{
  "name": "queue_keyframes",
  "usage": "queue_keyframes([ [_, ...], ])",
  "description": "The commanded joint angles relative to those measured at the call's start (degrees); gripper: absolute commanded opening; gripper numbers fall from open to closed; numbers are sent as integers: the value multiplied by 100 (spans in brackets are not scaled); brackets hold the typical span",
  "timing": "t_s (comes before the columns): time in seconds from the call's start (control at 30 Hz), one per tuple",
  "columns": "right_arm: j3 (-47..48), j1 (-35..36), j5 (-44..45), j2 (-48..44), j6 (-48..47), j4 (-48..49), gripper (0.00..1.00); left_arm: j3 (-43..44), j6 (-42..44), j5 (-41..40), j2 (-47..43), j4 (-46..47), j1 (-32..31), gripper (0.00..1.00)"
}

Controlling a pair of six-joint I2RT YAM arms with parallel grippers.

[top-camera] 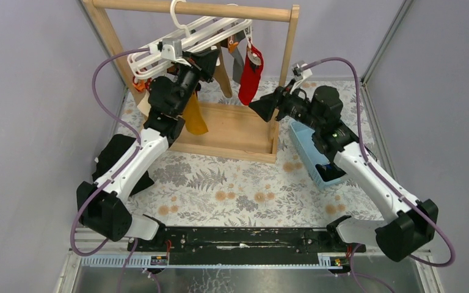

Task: Clip the socks to the hanger
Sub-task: Open the clamp at the hanger.

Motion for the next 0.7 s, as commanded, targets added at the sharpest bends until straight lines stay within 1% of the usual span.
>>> queue_keyframes([
  [0.0,446,52,-444,498,144,893,67,608,-746,94,-95,-1177,13,0],
  [0.1,490,59,-776,777,601,1887,63,701,-1238,423,-103,-1510,13,0],
  [0.23,926,56,-1302,1207,962,2646,63,704,-1670,656,-191,-1767,13,0],
  [0.5,1792,58,-1894,1931,1487,3516,61,843,-1820,918,-406,-2343,13,0],
  [0.67,2318,61,-1985,2425,1785,3706,60,835,-1981,1085,-464,-2390,13,0],
])
